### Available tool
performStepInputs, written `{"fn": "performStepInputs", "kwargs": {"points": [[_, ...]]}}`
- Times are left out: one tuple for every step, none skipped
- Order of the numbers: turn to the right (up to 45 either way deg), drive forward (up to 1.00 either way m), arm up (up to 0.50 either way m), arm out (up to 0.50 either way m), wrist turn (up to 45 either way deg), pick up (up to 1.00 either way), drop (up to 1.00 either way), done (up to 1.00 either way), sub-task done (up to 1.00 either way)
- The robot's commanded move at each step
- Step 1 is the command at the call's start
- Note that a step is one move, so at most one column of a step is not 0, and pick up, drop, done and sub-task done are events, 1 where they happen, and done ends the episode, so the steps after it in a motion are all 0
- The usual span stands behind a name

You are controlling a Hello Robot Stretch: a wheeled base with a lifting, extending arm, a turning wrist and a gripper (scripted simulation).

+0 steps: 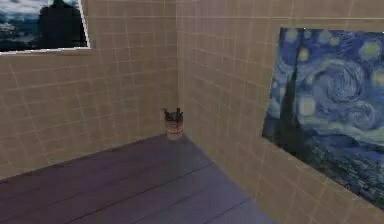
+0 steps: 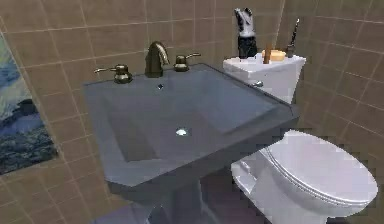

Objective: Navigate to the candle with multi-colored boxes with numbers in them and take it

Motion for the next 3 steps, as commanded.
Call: {"fn": "performStepInputs", "kwargs": {"points": [[-45.0,0.0,0.0,0.0,0.0,0.0,0.0,0.0,0.0],[-39.0,0.0,0.0,0.0,0.0,0.0,0.0,0.0,0.0],[0.0,0.2,0.0,0.0,0.0,0.0,0.0,0.0,0.0]]}}
